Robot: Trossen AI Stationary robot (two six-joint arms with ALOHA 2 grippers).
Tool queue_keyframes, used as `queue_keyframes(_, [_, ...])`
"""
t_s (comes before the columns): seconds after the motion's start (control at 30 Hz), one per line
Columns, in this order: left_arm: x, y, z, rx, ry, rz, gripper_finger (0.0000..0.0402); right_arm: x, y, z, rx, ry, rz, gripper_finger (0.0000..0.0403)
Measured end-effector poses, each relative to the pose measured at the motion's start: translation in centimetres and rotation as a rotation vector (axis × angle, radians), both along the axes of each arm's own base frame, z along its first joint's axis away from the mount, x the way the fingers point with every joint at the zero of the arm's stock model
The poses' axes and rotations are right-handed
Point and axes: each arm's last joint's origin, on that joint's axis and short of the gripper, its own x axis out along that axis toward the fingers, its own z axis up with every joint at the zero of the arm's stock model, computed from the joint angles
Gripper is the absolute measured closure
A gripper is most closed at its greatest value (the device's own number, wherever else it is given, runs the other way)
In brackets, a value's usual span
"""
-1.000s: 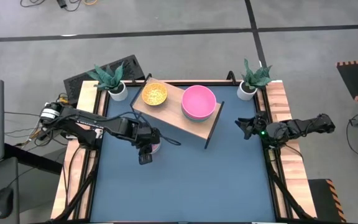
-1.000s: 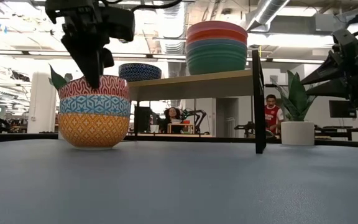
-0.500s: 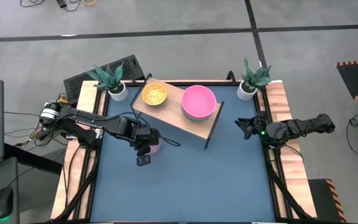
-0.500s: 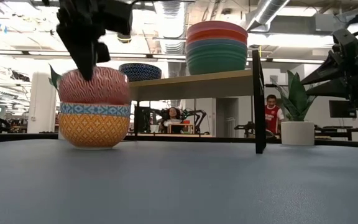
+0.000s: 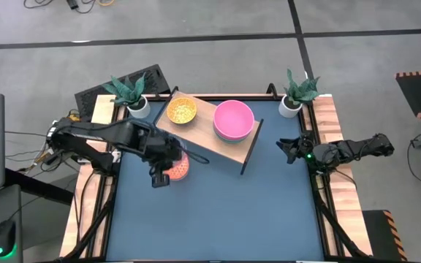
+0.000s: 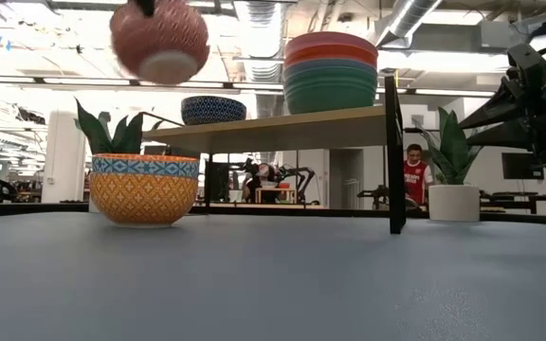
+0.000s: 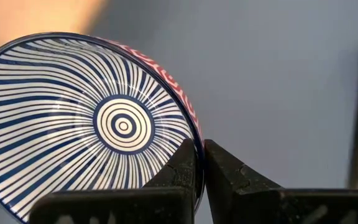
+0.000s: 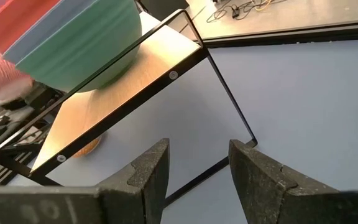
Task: Place and stack bowls onto a shelf
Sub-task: Stack the printed blue bowl onto the yellow bowl on the shelf
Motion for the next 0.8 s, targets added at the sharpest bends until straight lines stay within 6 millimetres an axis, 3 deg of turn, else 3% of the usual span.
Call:
queue_keyframes(0.13, [-0.6, 0.6, 3.2, 0.125, -0.095, 0.034, 0.0401, 0.0, 0.0, 0.0, 0.000, 0.000, 0.000, 0.0212])
queue_keyframes(0.27, [-0.9, 1.6, 4.7, 0.296, -0.144, 0.072, 0.0401, 0.0, 0.0, 0.0, 0.000, 0.000, 0.000, 0.0212])
queue_keyframes(0.6, [0.0, 7.1, 3.9, 0.536, 0.008, 0.000, 0.0401, 0.0, 0.0, 0.0, 0.000, 0.000, 0.000, 0.0212])
queue_keyframes(0.8, [1.0, 10.7, 2.5, 0.491, 0.093, -0.125, 0.0401, 0.0, 0.0, 0.0, -0.001, 0.000, -0.001, 0.0212])
